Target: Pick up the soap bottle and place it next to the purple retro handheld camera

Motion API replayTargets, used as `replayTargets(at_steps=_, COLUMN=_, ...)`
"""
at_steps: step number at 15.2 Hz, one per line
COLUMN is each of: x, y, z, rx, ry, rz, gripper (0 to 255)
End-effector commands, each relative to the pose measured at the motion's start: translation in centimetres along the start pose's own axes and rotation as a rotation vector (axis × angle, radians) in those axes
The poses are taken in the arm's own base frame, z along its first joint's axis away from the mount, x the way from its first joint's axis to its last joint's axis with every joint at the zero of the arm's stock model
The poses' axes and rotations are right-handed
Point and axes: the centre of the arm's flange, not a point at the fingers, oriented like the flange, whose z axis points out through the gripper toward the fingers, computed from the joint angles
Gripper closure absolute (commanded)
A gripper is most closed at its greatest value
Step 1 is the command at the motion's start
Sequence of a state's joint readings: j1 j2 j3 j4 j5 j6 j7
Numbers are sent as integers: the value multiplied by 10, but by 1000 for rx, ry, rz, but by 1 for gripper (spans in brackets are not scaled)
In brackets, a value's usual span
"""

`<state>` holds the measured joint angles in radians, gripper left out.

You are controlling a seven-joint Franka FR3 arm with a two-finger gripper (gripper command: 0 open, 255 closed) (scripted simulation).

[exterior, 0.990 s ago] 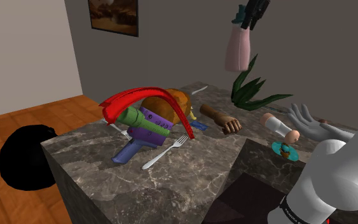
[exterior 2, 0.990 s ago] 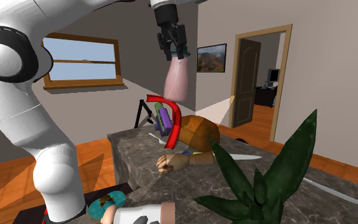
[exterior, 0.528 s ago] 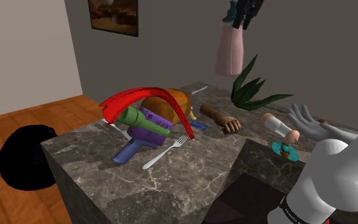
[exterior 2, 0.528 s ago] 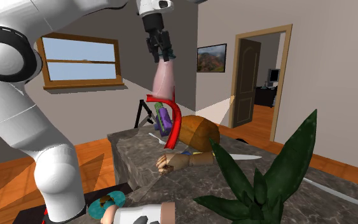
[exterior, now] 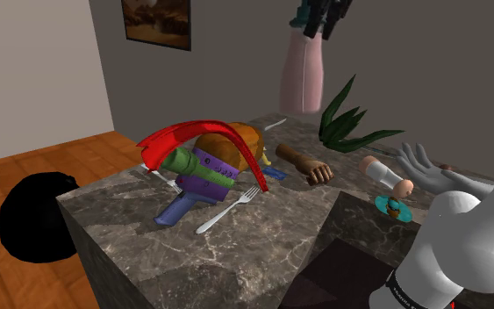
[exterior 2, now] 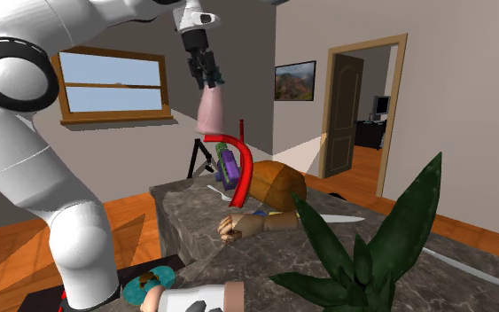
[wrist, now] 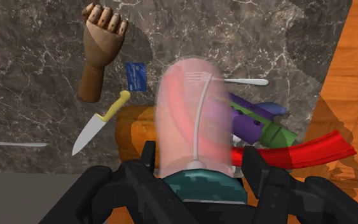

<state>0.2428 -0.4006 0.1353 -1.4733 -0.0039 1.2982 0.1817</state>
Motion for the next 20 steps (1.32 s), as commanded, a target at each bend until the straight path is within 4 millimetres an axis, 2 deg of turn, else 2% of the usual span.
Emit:
replayTargets(at_steps=1, x=1, y=-24, z=0, rx=0, ry=0, rz=2, gripper=255)
replayTargets(at_steps=20, x=-11, y=-274, z=1, rx=0, ry=0, rz=2, gripper=255)
